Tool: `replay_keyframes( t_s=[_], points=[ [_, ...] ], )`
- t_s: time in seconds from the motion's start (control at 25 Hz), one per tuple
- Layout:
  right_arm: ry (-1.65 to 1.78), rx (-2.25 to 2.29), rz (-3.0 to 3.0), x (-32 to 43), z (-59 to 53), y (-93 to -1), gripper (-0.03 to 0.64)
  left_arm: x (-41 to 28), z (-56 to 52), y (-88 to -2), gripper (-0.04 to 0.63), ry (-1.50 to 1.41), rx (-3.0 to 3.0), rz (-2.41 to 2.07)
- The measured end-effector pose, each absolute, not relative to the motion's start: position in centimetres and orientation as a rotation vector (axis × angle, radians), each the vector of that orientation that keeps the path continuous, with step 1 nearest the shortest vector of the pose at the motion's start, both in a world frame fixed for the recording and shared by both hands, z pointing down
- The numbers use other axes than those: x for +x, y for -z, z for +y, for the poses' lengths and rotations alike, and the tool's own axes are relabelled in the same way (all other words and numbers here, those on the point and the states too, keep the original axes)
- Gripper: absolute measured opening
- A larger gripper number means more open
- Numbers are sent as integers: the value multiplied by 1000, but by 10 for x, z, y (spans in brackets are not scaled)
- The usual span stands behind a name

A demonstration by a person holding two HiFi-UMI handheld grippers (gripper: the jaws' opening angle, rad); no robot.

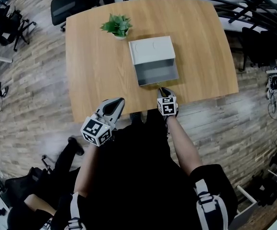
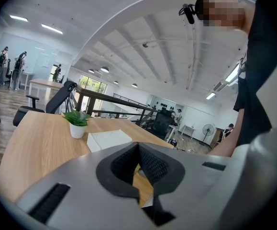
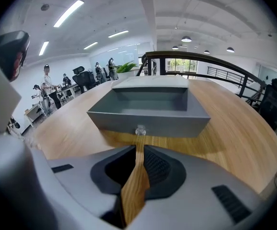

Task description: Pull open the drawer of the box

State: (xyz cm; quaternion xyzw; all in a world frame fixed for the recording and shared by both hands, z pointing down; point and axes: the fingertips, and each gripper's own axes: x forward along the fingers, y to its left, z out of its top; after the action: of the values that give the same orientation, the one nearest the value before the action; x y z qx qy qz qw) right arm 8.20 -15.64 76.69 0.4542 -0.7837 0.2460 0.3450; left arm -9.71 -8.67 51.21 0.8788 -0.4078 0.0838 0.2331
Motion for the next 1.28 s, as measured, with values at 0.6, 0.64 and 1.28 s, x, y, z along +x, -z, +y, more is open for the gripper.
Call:
replay_keyframes(
  t_s=[0.6,0.64,1.28],
  points=[
    [-614,1235,-2162,108,-134,-711,25,-107,-71,-530,21,-236,2401,-1125],
    [-619,1249,-2181,110,-134,-702,25,-109,-71,-531,21,-237,2400,-1129],
    [-343,1150,-2450,99,-127,-570,25,-81,-100,-515,21,-193,2475,-1084]
  ],
)
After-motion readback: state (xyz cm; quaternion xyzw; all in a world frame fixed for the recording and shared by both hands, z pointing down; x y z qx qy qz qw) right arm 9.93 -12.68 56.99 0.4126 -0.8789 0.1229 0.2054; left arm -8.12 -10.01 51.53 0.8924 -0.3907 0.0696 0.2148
